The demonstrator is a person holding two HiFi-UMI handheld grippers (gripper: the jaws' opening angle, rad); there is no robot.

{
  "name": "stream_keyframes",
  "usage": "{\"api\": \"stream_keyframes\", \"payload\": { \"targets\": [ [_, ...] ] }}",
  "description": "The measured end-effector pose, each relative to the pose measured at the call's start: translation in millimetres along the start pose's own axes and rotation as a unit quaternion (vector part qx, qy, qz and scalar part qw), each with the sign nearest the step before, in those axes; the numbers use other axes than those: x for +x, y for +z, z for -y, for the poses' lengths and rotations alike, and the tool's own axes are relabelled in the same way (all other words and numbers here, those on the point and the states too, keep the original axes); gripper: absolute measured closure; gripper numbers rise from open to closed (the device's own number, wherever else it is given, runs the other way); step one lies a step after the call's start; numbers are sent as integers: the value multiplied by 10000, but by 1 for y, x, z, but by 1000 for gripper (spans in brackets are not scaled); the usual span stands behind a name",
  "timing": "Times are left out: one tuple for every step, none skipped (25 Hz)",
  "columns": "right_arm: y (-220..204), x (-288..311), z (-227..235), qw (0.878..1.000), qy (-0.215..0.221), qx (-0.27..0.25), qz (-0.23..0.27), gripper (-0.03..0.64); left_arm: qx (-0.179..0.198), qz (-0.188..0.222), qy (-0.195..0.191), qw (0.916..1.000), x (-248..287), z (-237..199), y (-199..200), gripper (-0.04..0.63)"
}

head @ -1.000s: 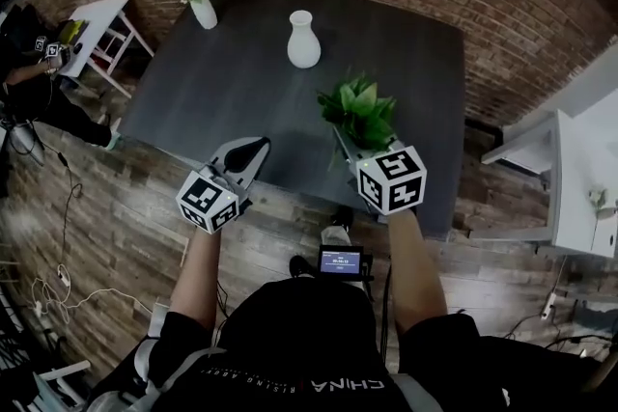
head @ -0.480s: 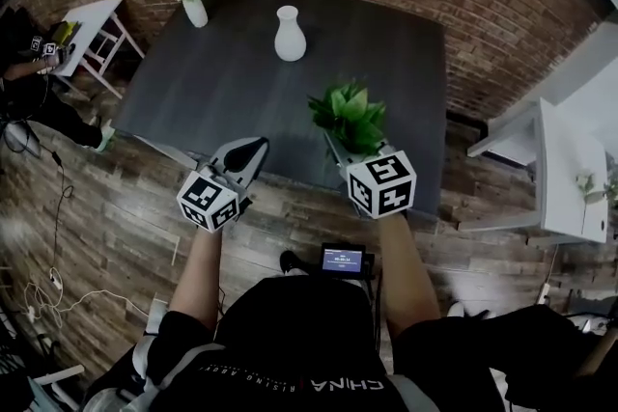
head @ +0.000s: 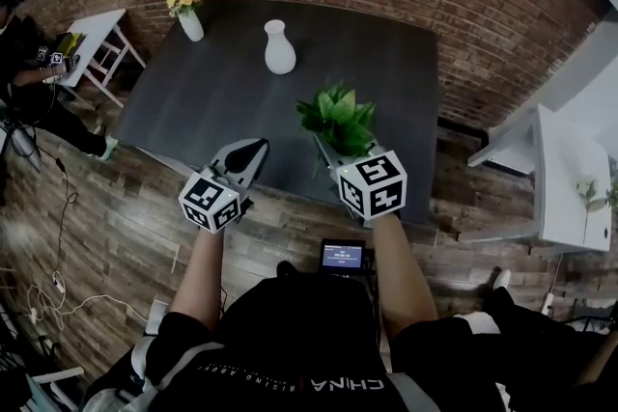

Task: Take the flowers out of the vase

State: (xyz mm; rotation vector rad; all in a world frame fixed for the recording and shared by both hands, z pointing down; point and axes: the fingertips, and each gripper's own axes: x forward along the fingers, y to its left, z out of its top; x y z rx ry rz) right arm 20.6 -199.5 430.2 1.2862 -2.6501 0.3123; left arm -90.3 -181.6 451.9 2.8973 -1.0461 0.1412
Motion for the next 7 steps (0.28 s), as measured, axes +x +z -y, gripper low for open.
{"api": "stream_keyframes", "payload": {
  "targets": [
    [1,0,2,10000,28,-8,11,515,5,10,26,10000,3,-1,2,591],
    [2,0,4,10000,51,-17,16,515,5,23,48,10000,5,-1,3,591],
    [3,0,7,10000,69,-24,16,515,6,33,63,10000,8,-1,4,591],
    [4,0,9,10000,84,-27,14,515,9,38,73,10000,11,-1,5,591],
    [4,0,11,9999,98,-28,11,515,12,41,79,10000,14,0,6,591],
    [4,0,14,9999,111,-28,8,515,15,42,86,10000,17,0,7,591],
    [5,0,16,9999,124,-29,5,515,19,43,91,9999,20,1,8,591]
  ]
}}
